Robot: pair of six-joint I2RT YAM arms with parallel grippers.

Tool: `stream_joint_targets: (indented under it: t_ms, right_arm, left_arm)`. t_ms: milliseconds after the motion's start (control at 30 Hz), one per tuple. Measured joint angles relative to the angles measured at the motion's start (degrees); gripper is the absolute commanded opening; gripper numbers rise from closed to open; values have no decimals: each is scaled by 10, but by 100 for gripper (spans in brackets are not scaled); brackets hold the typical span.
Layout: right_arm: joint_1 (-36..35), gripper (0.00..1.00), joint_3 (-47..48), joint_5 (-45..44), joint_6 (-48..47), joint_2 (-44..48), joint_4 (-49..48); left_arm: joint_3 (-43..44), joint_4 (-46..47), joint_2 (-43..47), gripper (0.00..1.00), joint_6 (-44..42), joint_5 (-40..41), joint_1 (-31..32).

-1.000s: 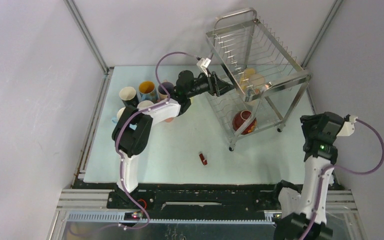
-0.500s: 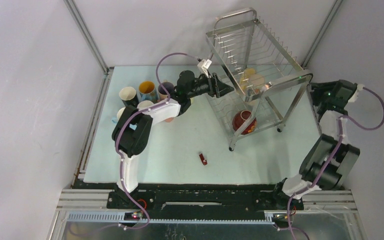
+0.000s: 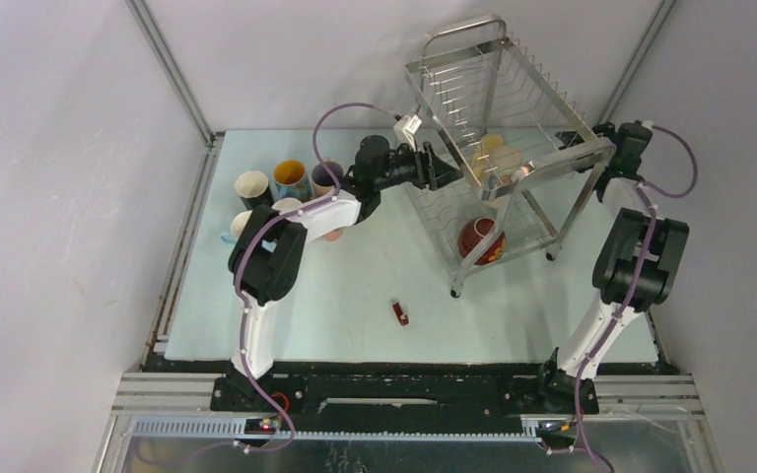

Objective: Unload the cups from the dish rack
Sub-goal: Move the cup to the dish rack.

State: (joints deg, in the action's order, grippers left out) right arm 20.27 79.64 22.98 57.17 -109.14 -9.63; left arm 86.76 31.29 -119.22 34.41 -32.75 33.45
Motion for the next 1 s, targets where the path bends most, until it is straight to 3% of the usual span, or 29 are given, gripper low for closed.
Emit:
stream_joint_targets:
  t_ms: [533, 1000]
  right_arm:
    - [-50, 46, 10, 62, -3, -81, -13]
    - [-57, 42, 10, 197, 15, -118, -102]
  left_arm:
    - [0, -24, -6, 68, -14, 0, -8]
    - [0, -37, -12, 68, -15, 0, -9]
